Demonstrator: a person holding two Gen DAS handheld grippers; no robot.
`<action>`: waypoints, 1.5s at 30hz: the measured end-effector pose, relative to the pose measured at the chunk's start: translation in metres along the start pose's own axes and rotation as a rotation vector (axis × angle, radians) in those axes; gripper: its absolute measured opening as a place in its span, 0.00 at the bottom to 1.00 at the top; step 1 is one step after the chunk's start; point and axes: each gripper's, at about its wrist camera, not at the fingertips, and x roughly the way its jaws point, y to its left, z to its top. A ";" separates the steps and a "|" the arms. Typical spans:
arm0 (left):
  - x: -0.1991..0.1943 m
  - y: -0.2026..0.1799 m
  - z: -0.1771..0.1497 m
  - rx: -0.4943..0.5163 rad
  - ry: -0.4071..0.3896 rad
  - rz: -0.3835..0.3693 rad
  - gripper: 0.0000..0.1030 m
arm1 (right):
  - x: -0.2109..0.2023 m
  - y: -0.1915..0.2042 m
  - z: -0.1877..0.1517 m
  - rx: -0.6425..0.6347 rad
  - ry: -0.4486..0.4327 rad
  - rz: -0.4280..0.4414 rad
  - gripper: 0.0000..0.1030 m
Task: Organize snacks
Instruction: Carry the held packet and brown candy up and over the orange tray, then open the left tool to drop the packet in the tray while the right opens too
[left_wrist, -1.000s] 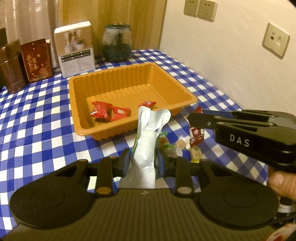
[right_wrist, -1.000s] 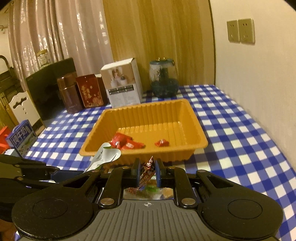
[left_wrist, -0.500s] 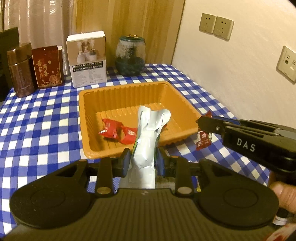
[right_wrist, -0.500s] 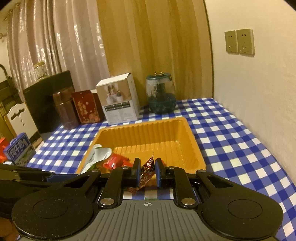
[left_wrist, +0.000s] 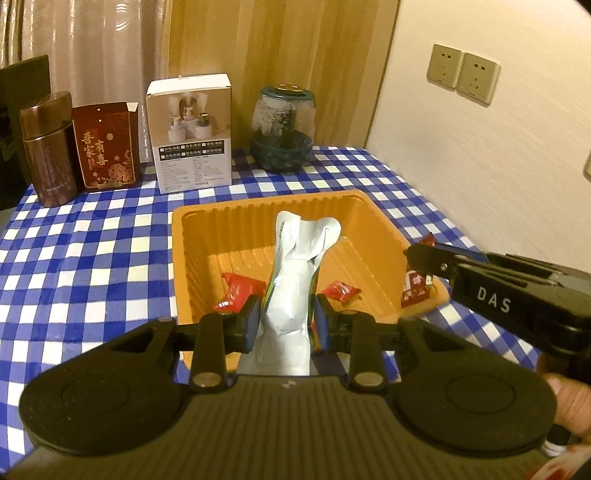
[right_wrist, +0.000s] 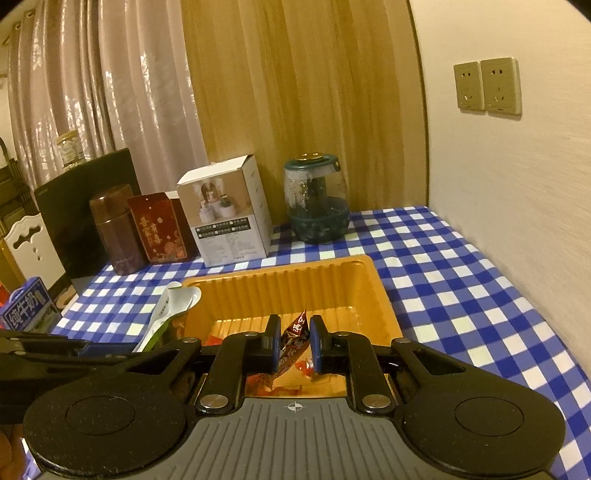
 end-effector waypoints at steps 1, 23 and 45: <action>0.003 0.001 0.003 -0.001 0.000 0.002 0.27 | 0.003 -0.001 0.001 0.003 0.001 0.002 0.16; 0.053 0.022 0.023 -0.023 0.000 0.048 0.47 | 0.044 -0.014 0.008 0.030 0.028 -0.010 0.16; 0.051 0.022 0.020 -0.027 0.018 0.047 0.47 | 0.048 -0.017 0.008 0.062 0.041 0.013 0.16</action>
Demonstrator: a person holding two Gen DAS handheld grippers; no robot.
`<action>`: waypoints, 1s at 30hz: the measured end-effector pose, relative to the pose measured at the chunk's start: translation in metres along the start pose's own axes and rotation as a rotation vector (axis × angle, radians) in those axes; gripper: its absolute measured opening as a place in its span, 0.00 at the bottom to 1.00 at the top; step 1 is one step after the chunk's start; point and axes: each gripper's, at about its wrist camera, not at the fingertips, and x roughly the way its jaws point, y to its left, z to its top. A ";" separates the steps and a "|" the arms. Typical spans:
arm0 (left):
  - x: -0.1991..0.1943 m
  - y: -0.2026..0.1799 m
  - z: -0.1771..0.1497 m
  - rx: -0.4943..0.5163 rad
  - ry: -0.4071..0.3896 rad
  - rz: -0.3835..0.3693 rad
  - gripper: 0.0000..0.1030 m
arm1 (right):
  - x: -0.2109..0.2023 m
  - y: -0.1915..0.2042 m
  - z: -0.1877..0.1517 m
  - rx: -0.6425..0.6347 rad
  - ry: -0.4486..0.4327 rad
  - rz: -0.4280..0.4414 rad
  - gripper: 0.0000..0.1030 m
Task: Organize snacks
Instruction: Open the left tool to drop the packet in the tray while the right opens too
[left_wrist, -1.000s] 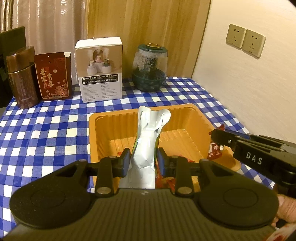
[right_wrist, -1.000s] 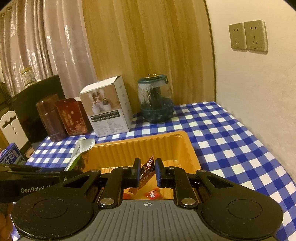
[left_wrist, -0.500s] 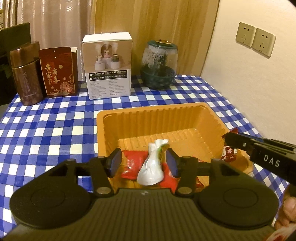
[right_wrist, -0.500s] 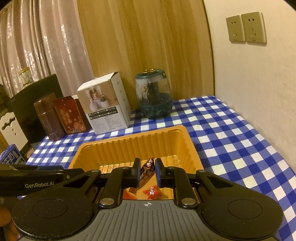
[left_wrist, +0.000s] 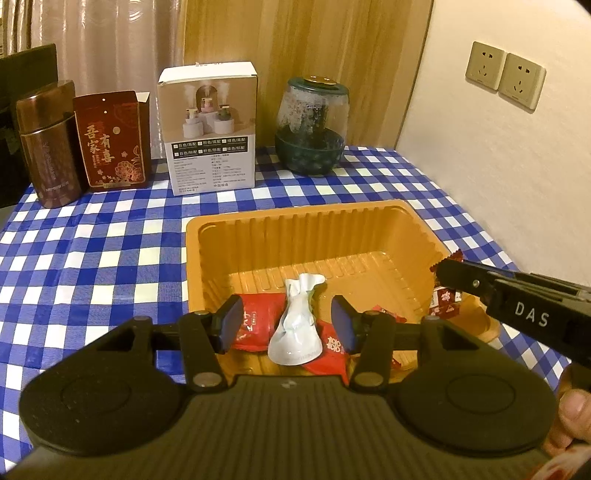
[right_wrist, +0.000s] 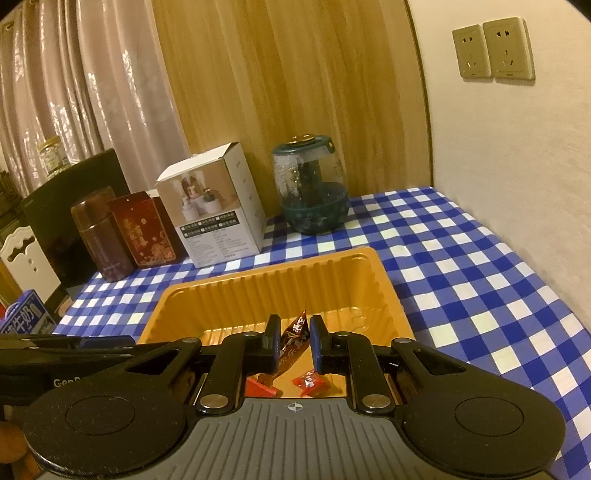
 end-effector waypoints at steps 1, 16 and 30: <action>0.000 0.000 0.000 0.001 0.001 -0.001 0.47 | 0.000 0.000 0.000 0.001 0.001 0.001 0.16; 0.000 0.002 -0.001 0.000 -0.006 0.006 0.47 | 0.006 -0.010 0.000 0.075 -0.023 0.037 0.78; 0.000 0.002 -0.001 0.002 -0.003 0.006 0.47 | -0.002 -0.016 0.006 0.093 -0.055 0.022 0.78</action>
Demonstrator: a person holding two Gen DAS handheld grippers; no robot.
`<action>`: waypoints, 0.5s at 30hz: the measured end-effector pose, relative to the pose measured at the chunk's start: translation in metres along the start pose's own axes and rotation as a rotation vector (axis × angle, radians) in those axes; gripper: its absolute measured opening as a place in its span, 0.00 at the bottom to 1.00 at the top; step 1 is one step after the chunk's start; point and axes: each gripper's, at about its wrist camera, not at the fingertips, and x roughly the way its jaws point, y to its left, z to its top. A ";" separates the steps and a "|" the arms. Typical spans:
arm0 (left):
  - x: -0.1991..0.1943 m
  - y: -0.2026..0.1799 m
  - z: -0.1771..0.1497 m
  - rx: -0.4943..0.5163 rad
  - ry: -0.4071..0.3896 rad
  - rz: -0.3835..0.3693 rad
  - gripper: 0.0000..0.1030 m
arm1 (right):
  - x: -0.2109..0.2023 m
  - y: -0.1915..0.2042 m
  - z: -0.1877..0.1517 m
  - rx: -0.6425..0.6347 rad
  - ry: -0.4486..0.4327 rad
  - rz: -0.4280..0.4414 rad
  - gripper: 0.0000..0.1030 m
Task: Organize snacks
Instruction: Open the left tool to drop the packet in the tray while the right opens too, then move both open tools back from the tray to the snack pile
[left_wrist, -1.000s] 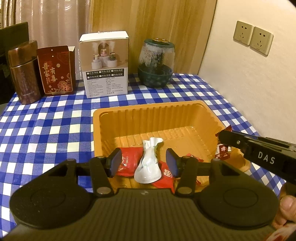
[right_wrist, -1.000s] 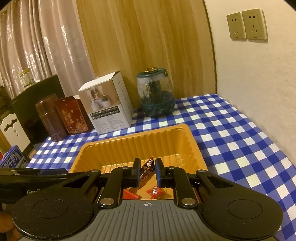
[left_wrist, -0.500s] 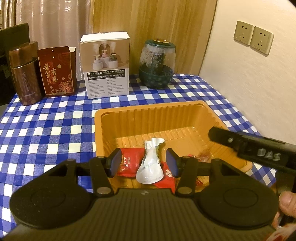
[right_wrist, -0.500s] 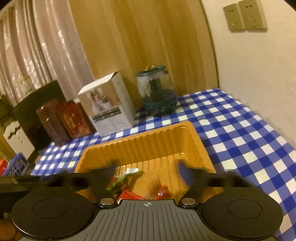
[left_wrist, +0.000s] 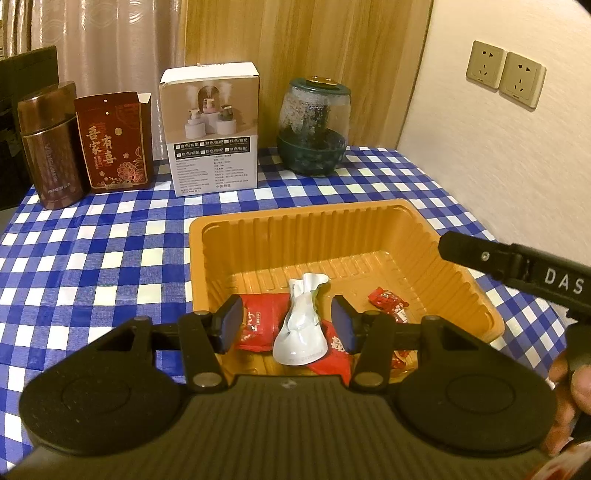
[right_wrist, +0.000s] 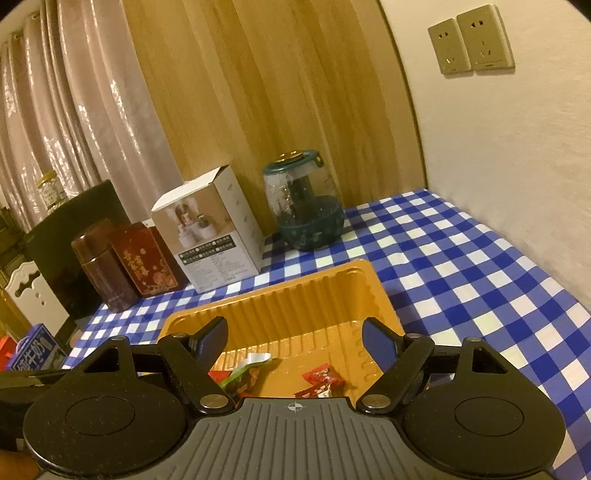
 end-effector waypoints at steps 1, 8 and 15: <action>0.000 0.000 0.000 0.001 0.000 -0.001 0.47 | 0.000 0.000 0.000 0.000 -0.001 -0.001 0.78; -0.003 0.000 -0.002 0.005 -0.004 0.003 0.49 | -0.005 -0.005 0.000 0.004 -0.012 -0.020 0.78; -0.014 -0.007 -0.008 0.013 -0.017 -0.011 0.51 | -0.025 -0.018 -0.003 0.019 -0.032 -0.059 0.78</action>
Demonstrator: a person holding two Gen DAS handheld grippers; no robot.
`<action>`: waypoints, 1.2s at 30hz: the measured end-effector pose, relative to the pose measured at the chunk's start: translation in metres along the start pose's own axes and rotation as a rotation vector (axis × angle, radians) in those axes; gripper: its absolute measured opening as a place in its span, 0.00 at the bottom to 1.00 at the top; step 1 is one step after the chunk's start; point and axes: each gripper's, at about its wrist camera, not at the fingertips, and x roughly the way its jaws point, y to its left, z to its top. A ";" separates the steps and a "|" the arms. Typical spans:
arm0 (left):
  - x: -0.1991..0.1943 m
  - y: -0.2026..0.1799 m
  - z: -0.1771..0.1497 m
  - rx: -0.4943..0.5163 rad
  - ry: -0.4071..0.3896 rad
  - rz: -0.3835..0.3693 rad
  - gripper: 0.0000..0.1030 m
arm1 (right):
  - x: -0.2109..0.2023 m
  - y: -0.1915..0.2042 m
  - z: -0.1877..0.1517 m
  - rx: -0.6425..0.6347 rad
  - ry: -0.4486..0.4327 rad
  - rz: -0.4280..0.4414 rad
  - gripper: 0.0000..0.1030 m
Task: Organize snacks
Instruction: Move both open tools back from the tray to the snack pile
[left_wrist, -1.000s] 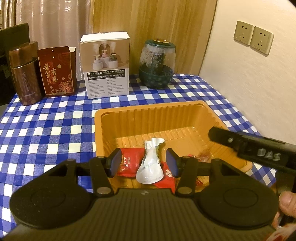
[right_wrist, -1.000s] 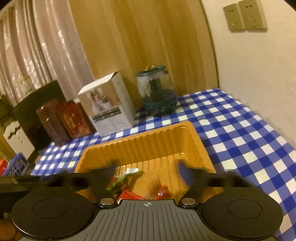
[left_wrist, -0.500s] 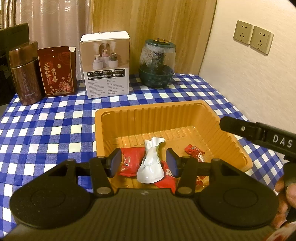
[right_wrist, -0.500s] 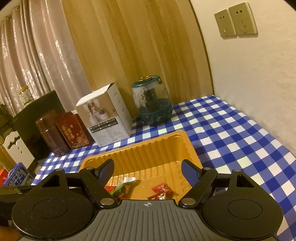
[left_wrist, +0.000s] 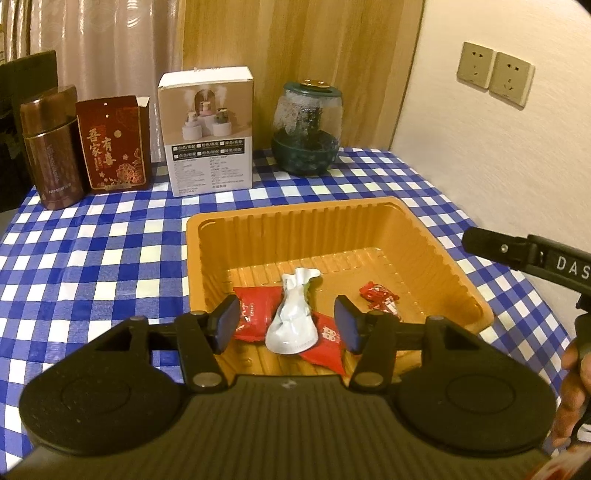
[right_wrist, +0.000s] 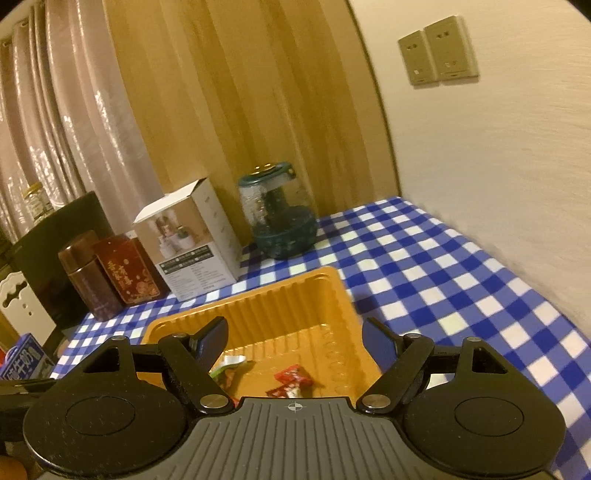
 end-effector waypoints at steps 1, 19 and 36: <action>-0.002 -0.002 -0.001 0.004 -0.003 -0.001 0.51 | -0.003 -0.002 -0.001 0.002 -0.002 -0.007 0.78; -0.064 -0.041 -0.052 0.130 -0.039 -0.078 0.51 | -0.079 -0.026 -0.048 0.023 0.081 -0.102 0.78; -0.075 -0.049 -0.102 0.276 0.042 -0.133 0.51 | -0.087 -0.015 -0.103 -0.054 0.244 -0.110 0.61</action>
